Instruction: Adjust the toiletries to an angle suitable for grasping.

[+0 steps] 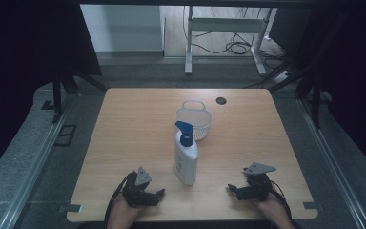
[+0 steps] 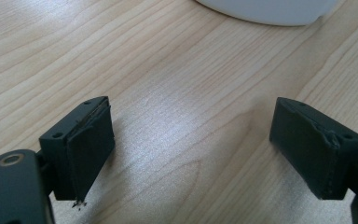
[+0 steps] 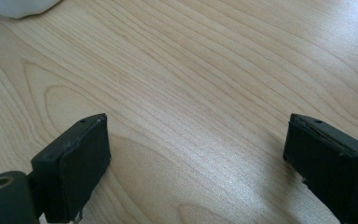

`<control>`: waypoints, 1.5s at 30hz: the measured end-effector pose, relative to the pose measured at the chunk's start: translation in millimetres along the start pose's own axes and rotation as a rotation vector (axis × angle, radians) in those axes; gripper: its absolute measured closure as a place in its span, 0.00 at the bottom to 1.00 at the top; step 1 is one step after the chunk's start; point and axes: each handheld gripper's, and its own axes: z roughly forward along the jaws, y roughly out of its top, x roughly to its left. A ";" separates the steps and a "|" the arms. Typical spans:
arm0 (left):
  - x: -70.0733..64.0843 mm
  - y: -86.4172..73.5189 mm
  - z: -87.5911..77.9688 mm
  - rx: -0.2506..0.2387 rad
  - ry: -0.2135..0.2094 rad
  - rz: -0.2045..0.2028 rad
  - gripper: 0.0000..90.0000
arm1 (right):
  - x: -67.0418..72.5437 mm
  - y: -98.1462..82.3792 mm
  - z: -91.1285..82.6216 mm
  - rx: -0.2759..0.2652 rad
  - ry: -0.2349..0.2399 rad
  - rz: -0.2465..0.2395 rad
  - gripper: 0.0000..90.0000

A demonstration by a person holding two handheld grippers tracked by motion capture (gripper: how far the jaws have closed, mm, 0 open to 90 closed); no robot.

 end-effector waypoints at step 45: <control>-3.4 4.4 -3.6 0.011 0.009 -0.005 0.38 | 0.2 0.5 0.7 0.006 0.009 -0.009 0.04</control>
